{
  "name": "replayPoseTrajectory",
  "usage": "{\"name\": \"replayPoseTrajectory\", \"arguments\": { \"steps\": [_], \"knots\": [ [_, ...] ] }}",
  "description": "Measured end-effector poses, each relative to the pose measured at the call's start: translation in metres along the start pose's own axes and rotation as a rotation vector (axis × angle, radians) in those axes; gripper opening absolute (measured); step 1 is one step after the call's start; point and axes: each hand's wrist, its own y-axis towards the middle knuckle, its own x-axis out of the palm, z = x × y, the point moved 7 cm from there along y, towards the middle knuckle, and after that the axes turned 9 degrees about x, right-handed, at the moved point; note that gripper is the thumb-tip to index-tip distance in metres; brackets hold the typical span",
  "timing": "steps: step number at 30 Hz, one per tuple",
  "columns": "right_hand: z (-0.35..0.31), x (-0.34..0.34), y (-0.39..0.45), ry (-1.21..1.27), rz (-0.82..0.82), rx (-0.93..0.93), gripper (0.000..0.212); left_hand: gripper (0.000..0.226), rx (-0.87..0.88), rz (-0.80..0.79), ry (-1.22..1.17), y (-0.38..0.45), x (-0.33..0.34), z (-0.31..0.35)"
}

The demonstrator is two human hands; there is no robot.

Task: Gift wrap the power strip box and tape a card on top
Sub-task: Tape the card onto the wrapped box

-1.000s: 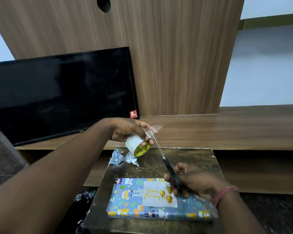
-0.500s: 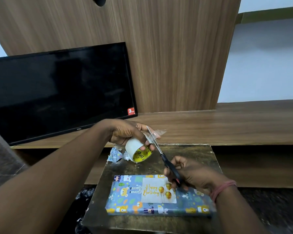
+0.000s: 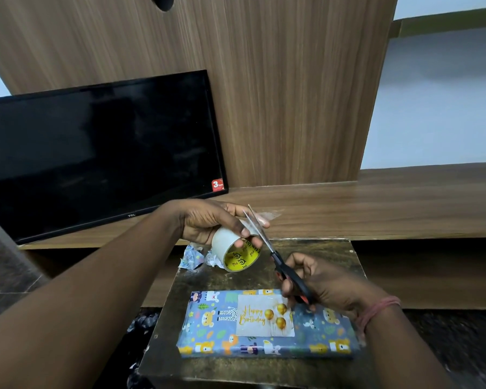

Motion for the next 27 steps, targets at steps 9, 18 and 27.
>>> {"name": "replayPoseTrajectory", "arguments": {
  "steps": [9, 18, 27],
  "knots": [
    [-0.007, 0.008, 0.001, -0.042, 0.009, -0.034, 0.057, 0.044, -0.046, -0.057, 0.063, 0.007, 0.008, -0.008],
    [-0.006, 0.006, 0.000, -0.041, 0.084, 0.007, 0.021, 0.043, -0.064, -0.069, 0.060, 0.015, 0.005, -0.011],
    [-0.006, 0.003, -0.005, -0.086, 0.127, 0.065, 0.014, 0.047, -0.076, -0.083, 0.079, 0.020, 0.009, -0.009]
  ]
}}
